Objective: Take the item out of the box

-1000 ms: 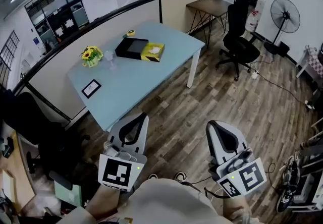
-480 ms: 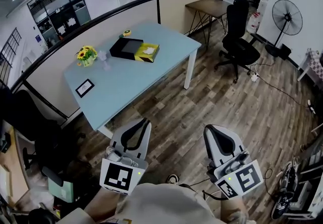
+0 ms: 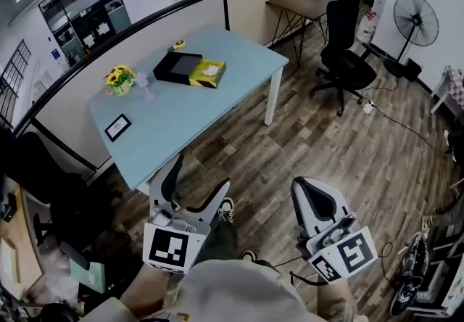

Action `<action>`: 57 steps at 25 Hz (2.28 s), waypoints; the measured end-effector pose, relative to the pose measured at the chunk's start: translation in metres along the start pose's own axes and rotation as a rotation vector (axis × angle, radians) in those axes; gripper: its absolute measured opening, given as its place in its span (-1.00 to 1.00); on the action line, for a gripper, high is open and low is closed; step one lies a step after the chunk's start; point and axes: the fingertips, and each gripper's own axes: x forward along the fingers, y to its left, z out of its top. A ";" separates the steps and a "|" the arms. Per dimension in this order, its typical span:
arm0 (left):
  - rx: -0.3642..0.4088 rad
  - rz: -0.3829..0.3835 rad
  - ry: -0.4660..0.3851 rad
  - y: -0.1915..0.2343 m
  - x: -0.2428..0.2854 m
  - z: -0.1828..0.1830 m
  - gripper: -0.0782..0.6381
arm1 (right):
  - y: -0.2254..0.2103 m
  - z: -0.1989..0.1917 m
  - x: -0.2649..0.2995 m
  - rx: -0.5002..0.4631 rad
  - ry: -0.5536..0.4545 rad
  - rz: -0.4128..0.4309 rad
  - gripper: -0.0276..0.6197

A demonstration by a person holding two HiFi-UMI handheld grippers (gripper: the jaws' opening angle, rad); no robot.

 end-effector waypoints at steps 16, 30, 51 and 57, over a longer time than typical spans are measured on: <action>-0.021 0.007 0.026 0.109 0.126 -0.027 0.25 | -0.073 -0.014 0.155 -0.054 0.072 0.004 -0.91; -0.026 -0.035 0.056 0.252 0.278 -0.060 0.25 | -0.148 -0.027 0.354 -0.046 0.138 -0.025 -0.91; -0.039 0.014 0.067 0.346 0.391 -0.095 0.25 | -0.222 -0.046 0.485 -0.021 0.136 0.011 -0.91; -0.039 0.056 0.097 0.356 0.451 -0.103 0.25 | -0.272 -0.047 0.531 -0.028 0.133 0.078 -0.91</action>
